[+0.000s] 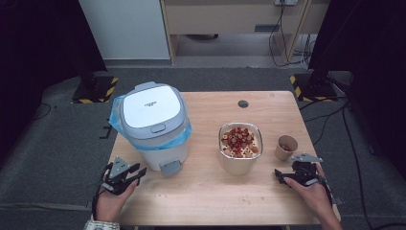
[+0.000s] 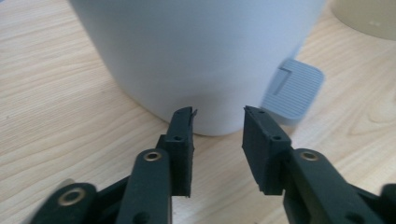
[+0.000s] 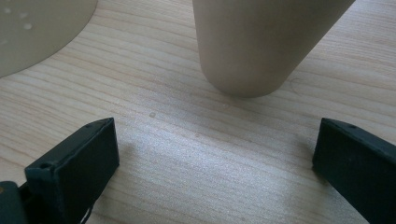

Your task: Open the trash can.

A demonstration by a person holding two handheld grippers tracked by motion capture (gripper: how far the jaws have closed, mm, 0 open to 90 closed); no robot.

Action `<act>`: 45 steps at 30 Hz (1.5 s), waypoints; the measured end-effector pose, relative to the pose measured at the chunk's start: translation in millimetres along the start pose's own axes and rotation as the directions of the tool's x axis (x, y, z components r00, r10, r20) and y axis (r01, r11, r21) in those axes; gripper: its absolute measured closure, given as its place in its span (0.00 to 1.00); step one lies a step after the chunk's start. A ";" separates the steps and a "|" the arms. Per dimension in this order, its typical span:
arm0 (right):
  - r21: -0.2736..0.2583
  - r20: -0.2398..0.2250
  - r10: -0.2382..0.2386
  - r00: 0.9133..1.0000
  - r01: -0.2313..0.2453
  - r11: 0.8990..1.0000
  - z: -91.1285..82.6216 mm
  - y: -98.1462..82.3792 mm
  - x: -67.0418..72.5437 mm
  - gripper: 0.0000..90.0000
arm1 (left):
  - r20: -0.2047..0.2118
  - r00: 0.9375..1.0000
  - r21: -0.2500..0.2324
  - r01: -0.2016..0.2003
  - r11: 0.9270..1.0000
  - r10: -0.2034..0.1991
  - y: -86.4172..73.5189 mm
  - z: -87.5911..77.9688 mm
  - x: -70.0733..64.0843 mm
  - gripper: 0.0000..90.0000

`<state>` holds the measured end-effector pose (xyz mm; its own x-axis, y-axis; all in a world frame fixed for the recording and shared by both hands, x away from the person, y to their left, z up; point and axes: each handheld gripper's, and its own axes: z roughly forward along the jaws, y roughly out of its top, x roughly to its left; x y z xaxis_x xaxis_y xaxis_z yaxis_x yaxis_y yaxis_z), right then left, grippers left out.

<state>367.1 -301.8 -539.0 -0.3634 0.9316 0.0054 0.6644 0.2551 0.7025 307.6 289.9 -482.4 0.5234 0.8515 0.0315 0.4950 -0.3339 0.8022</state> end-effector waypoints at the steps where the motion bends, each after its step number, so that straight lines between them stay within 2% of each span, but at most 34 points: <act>1: -0.001 0.000 -0.001 1.000 0.001 1.000 0.0 -0.1 -0.1 0.01 | 0.009 1.000 -0.001 -0.009 1.000 0.009 0.4 -0.4 -2.9 0.73; 4: -0.001 -0.001 -0.001 1.000 0.001 1.000 -0.1 -0.1 0.0 0.01 | 0.029 0.999 0.002 -0.047 0.999 0.047 2.4 -0.8 -11.7 0.79; 10: -0.001 -0.001 -0.001 1.000 0.001 1.000 -0.1 -0.2 0.0 0.01 | 0.056 0.994 -0.012 -0.093 0.996 0.093 6.8 3.3 -21.9 0.88; 13: -0.001 -0.001 -0.002 1.000 0.002 1.000 -0.2 -0.2 0.0 0.01 | 0.074 0.991 -0.023 -0.110 0.994 0.112 9.9 8.0 -24.2 0.90; 15: -0.001 -0.001 -0.002 1.000 0.002 1.000 -0.2 -0.3 0.0 0.01 | 0.084 0.987 -0.021 -0.137 0.990 0.138 12.2 12.9 -28.5 0.92; 17: -0.001 0.001 0.000 1.000 0.000 1.000 -0.2 -0.3 0.1 0.01 | 0.093 0.982 -0.015 -0.163 0.986 0.164 13.9 16.7 -32.7 0.94; 21: -0.001 0.001 0.000 1.000 0.000 1.000 -0.2 -0.3 0.1 0.01 | 0.098 0.969 0.003 -0.229 0.973 0.228 17.4 25.9 -41.5 0.96; 26: -0.002 0.002 -0.004 1.000 0.004 1.000 -0.3 -0.5 0.0 0.01 | 0.106 0.962 0.028 -0.256 0.966 0.252 20.4 38.0 -45.4 0.99; 28: -0.001 0.001 -0.005 1.000 0.005 1.000 -0.5 -0.5 -0.1 0.01 | 0.107 0.955 0.050 -0.284 0.957 0.278 21.9 44.0 -48.0 0.99; 31: -0.001 0.001 -0.005 1.000 0.005 1.000 -0.5 -0.5 -0.1 0.01 | 0.103 0.948 0.065 -0.308 0.949 0.300 24.3 52.2 -51.2 0.99; 33: -0.002 0.001 -0.004 1.000 0.004 1.000 -0.6 -0.6 0.1 0.01 | 0.091 0.948 0.068 -0.312 0.948 0.306 26.1 57.4 -52.0 0.99; 36: -0.002 0.001 -0.005 1.000 0.005 1.000 -0.7 -0.8 0.2 0.01 | 0.078 0.950 0.067 -0.309 0.949 0.304 27.5 61.7 -51.8 0.99; 39: -0.002 0.001 -0.005 1.000 0.005 1.000 -0.7 -0.8 0.2 0.01 | 0.074 0.946 0.084 -0.321 0.943 0.315 27.8 65.6 -53.0 0.99; 42: -0.003 0.000 -0.008 1.000 0.008 1.000 -0.8 -1.0 0.1 0.01 | 0.069 0.948 0.087 -0.317 0.944 0.312 26.9 66.6 -53.3 1.00; 44: -0.003 0.000 -0.008 1.000 0.008 1.000 -0.8 -1.0 0.1 0.01 | 0.064 0.944 0.091 -0.329 0.940 0.325 26.3 67.1 -54.3 0.99; 45: -0.002 0.000 -0.009 1.000 0.009 1.000 -0.9 -1.1 0.1 0.01 | 0.064 0.944 0.092 -0.328 0.940 0.324 26.1 67.5 -54.3 0.99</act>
<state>365.7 -302.2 -539.2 -0.3691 0.9294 -0.0009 0.6598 0.2628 0.7040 339.0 207.7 -503.4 0.6987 0.6699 0.2510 0.3572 -0.6307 0.6889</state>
